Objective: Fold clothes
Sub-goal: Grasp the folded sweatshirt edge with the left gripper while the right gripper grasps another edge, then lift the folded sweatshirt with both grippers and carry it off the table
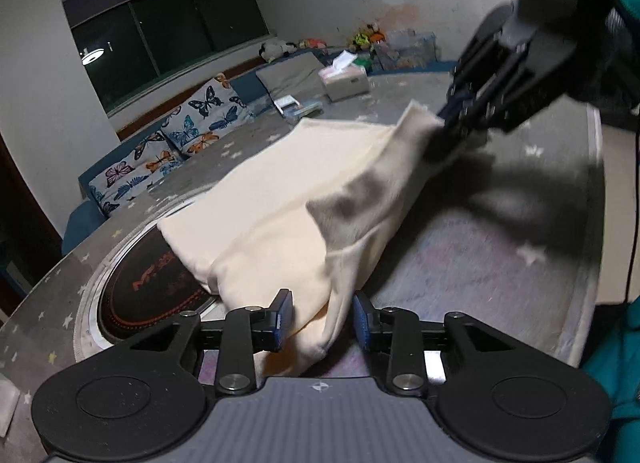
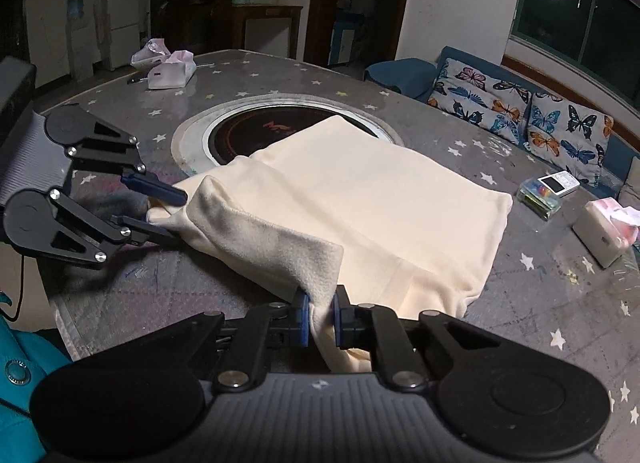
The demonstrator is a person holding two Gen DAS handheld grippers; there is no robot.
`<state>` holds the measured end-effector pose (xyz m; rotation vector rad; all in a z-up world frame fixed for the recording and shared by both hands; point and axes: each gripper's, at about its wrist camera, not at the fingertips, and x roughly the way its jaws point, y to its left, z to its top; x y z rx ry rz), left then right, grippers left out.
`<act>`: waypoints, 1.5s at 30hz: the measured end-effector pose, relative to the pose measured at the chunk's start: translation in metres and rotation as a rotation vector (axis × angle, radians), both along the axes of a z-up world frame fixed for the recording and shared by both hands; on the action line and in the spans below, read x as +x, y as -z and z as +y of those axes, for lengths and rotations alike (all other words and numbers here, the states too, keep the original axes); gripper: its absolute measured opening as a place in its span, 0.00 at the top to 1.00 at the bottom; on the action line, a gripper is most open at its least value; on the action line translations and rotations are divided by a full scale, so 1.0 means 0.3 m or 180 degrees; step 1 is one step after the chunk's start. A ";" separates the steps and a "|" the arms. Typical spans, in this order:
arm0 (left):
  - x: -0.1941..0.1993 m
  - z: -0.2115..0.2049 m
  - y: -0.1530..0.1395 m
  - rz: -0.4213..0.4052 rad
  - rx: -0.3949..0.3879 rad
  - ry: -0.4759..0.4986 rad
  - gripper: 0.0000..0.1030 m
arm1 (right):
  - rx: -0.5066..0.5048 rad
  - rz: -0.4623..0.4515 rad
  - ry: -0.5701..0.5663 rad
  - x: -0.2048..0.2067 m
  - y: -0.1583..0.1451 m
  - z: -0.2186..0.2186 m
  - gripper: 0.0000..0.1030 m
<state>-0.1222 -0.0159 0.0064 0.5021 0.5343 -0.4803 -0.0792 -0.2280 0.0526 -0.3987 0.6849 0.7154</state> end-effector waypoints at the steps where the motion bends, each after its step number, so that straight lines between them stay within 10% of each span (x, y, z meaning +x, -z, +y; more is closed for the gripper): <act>1: 0.003 0.003 0.000 0.0019 -0.0008 0.0001 0.87 | 0.0014 -0.0013 0.0007 -0.005 -0.001 -0.001 0.91; 22: -0.215 0.084 -0.260 0.0143 -0.0629 0.0161 0.95 | 0.0124 -0.0172 -0.0197 -0.296 -0.257 -0.067 0.92; 36: 0.229 0.054 -0.272 0.0074 -0.0547 -0.0106 0.95 | 0.0044 -0.0173 0.0050 0.091 -0.250 -0.051 0.92; 45: 0.528 -0.011 -0.076 0.0384 -0.0303 -0.0446 0.92 | 0.0029 0.0129 0.0496 0.388 -0.009 -0.023 0.92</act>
